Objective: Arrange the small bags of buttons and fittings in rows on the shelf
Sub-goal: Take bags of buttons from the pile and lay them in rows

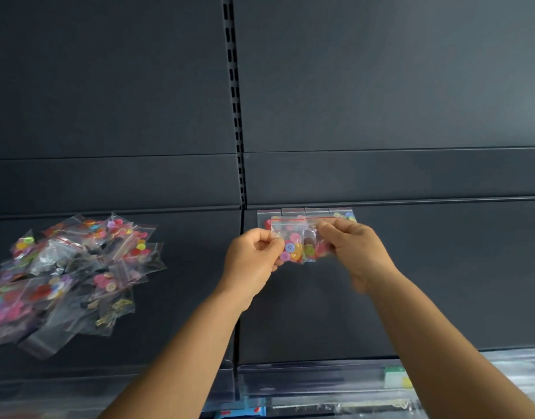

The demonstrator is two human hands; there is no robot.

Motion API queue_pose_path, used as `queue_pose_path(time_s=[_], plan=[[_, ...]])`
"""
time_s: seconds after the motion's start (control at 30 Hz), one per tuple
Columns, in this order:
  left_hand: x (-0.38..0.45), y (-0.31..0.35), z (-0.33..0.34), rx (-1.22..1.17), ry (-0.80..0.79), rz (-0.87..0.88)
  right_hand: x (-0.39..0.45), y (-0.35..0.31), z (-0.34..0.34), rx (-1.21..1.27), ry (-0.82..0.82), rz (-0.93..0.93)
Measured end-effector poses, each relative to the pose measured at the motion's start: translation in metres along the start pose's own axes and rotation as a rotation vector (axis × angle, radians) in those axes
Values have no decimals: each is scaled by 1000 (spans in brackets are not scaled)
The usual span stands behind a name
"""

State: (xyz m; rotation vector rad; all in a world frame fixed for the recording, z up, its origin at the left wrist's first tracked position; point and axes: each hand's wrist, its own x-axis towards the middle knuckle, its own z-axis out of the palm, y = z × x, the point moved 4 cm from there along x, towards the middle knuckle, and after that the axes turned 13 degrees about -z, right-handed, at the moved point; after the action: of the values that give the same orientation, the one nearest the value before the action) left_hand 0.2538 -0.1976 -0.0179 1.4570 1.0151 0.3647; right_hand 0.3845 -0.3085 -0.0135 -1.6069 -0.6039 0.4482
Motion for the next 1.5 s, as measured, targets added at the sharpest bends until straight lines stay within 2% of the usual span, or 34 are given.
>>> queue_pose_path(time_s=[0.13,0.27,0.43,0.53,0.63,0.73,1.0,1.5], plan=[[7,2,28,60,3,3,10,8,-40,-190,118,-58],[13,2,63,196,38,17,17,19,-65,-376,137,-73],[8,9,86,575,155,167,24,31,-73,-626,61,-102],[2,14,86,904,232,364,22,32,-76,-806,-37,-250],[-1,7,89,1050,120,538,13,39,-73,-884,-184,-355],[1,-5,99,1134,1,594,9,47,-71,-888,-241,-398],[9,-6,113,1168,36,553,21,45,-68,-908,-165,-437],[11,-3,125,1189,70,494,27,40,-65,-980,-189,-452]])
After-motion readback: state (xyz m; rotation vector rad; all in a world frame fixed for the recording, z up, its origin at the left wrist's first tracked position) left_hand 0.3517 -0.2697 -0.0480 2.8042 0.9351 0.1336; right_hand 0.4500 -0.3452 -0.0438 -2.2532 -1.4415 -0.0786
